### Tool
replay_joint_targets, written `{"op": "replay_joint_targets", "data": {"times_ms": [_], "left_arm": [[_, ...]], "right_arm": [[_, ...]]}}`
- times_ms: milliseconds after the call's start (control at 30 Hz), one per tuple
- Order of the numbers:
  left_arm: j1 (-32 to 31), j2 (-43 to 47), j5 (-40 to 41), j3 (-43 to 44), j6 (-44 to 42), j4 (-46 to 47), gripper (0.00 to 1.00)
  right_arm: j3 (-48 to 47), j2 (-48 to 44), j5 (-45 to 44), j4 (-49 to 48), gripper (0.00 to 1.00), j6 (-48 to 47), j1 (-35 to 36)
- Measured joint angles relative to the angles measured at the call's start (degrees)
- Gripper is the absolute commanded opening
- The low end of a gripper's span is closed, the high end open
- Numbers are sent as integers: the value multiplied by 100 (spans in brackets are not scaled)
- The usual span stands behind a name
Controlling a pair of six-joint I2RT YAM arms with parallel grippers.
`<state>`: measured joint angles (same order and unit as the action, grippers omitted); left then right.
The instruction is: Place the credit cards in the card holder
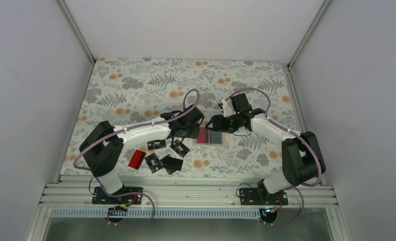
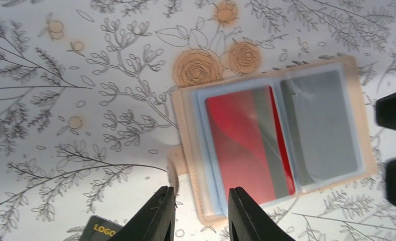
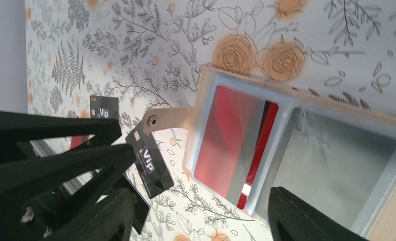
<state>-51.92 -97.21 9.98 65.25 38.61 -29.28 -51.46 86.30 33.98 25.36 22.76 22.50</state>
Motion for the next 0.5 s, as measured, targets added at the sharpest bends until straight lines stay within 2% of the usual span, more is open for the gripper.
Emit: {"op": "replay_joint_targets", "data": {"times_ms": [133,300,500], "left_arm": [[0,22,-358,-31,24,133,28],[44,22,-1064,-199,144,544,28],[260,-48,-1764,-476,278,955,29]], "right_arm": [[101,4,26,-87,46,4,0],[129,116,120,-330,30,-2,2],[192,341,256,-562,24,9,22]]}}
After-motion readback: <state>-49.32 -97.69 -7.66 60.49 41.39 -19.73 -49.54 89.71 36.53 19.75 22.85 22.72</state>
